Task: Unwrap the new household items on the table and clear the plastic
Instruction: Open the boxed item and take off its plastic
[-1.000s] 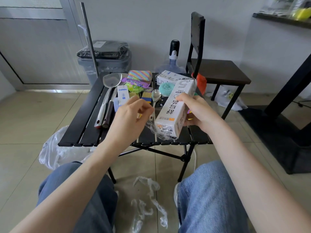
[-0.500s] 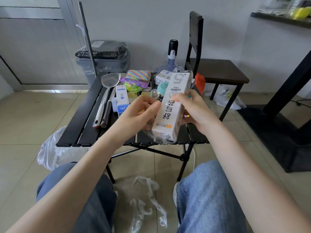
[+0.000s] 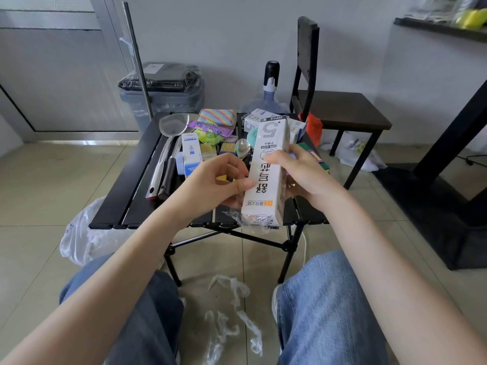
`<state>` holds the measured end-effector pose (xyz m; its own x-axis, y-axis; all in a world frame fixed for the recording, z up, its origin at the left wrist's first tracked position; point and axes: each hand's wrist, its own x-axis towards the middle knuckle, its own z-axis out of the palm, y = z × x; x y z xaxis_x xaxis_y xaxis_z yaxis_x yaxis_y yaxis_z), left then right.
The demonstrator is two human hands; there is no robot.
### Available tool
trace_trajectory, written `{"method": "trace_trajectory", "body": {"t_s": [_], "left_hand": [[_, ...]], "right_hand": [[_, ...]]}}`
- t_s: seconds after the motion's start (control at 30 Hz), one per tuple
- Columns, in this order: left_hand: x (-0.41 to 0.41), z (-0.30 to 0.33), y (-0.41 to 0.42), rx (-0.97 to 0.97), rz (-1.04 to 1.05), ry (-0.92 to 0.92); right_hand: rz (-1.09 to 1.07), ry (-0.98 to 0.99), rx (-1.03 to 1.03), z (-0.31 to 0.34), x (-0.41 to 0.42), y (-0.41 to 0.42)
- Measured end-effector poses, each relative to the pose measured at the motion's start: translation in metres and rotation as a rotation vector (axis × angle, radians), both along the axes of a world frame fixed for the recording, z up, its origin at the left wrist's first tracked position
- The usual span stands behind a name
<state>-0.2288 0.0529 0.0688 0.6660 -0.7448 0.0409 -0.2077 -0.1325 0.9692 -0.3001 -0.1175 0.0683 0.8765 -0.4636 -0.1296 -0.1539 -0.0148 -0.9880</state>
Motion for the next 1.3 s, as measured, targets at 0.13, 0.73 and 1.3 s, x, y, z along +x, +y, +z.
{"method": "trace_trajectory", "body": {"t_s": [0.13, 0.73, 1.3], "left_hand": [[0.002, -0.003, 0.002, 0.043, -0.014, 0.014], [0.006, -0.026, -0.004, 0.067, 0.318, -0.929], [0.005, -0.008, 0.001, -0.087, 0.138, 0.074]], "right_hand": [[0.019, 0.018, 0.05, -0.005, 0.001, -0.001], [0.014, 0.134, 0.061, -0.008, 0.003, -0.001], [0.087, -0.038, 0.003, -0.014, -0.004, 0.007]]}}
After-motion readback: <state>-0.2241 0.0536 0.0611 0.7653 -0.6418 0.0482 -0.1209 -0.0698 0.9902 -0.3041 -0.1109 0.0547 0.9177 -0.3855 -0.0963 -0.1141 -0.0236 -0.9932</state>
